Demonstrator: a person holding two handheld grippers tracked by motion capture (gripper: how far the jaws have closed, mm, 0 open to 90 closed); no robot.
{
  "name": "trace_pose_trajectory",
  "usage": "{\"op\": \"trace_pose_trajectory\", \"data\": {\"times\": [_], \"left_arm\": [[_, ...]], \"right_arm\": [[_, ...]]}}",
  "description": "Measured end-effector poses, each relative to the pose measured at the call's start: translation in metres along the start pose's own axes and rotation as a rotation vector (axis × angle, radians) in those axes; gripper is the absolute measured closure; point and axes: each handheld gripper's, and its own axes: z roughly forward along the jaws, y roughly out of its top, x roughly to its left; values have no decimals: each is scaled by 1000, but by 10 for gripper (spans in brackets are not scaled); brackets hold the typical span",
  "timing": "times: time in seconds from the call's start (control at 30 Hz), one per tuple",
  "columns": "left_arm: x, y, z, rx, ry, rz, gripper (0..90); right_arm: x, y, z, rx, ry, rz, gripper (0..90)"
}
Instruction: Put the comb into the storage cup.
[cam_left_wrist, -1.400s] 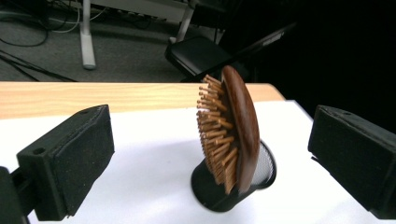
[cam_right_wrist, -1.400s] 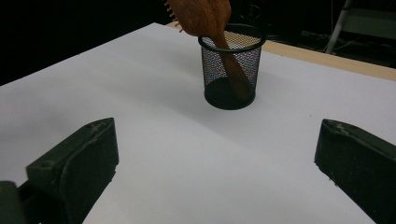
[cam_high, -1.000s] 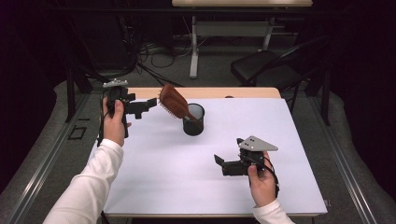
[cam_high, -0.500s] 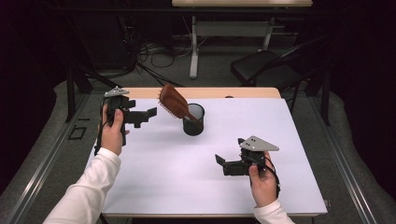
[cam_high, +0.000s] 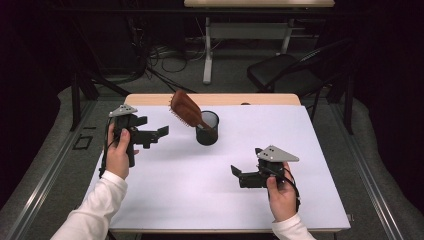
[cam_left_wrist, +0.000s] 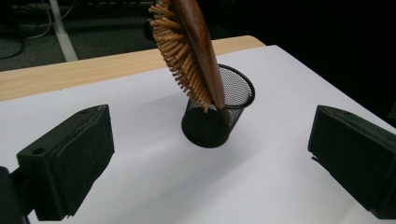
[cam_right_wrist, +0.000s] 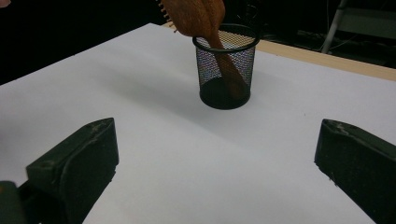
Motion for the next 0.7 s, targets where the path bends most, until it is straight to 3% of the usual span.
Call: {"op": "trace_pose_trajectory", "data": {"times": [0.23,0.53,0.7], "left_arm": [[-4,-14,-9,-24,-29,-4,4],[-8,-32,-18,-15,-31,47,4],[-6,-45,-25,-25,-40,35,4]], "right_arm": [[0,0,0,7,-2,4,0],[-2,-2,-1,15,-21,-7,0],[-8,-7,-5,25,-50,-1,0]]}}
